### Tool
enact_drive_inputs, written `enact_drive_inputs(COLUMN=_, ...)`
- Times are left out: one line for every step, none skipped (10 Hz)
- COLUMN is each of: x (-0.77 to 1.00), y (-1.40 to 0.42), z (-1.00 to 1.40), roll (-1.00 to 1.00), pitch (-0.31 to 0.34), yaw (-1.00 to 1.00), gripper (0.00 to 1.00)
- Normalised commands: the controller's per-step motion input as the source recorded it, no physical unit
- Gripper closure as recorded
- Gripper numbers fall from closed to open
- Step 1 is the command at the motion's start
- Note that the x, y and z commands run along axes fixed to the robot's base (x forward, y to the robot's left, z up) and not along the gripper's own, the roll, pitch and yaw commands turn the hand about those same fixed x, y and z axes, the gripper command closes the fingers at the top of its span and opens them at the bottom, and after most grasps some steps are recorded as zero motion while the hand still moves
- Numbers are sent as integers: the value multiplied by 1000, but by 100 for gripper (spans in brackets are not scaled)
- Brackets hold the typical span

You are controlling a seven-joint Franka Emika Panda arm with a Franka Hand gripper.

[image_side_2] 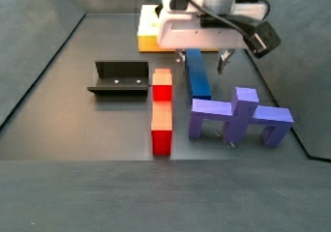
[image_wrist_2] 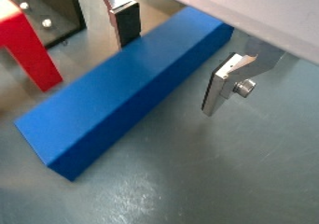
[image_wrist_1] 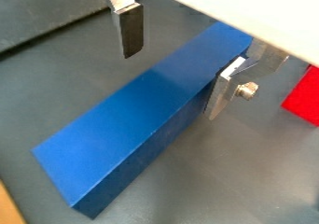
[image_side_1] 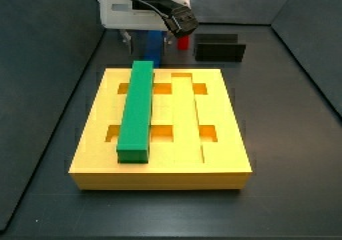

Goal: Pick up the blue object. Move up. Move to above the board. Insert the blue object.
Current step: Pick up the blue object.

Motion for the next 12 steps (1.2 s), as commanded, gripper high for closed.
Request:
enact_drive_inputs(x=0, y=0, z=0, roll=0, pitch=0, yaw=0, gripper=0)
enact_drive_inputs(x=0, y=0, z=0, roll=0, pitch=0, yaw=0, gripper=100)
enact_drive_inputs(x=0, y=0, z=0, roll=0, pitch=0, yaw=0, gripper=100)
enact_drive_inputs(x=0, y=0, z=0, roll=0, pitch=0, yaw=0, gripper=100)
enact_drive_inputs(x=0, y=0, z=0, roll=0, pitch=0, yaw=0, gripper=100)
enact_drive_inputs(x=0, y=0, z=0, roll=0, pitch=0, yaw=0, gripper=100)
enact_drive_inputs(x=0, y=0, z=0, roll=0, pitch=0, yaw=0, gripper=100)
enact_drive_inputs(x=0, y=0, z=0, roll=0, pitch=0, yaw=0, gripper=100)
enact_drive_inputs(x=0, y=0, z=0, roll=0, pitch=0, yaw=0, gripper=100)
enact_drive_inputs(x=0, y=0, z=0, roll=0, pitch=0, yaw=0, gripper=100)
enact_drive_inputs(x=0, y=0, z=0, roll=0, pitch=0, yaw=0, gripper=100)
enact_drive_inputs(x=0, y=0, z=0, roll=0, pitch=0, yaw=0, gripper=100)
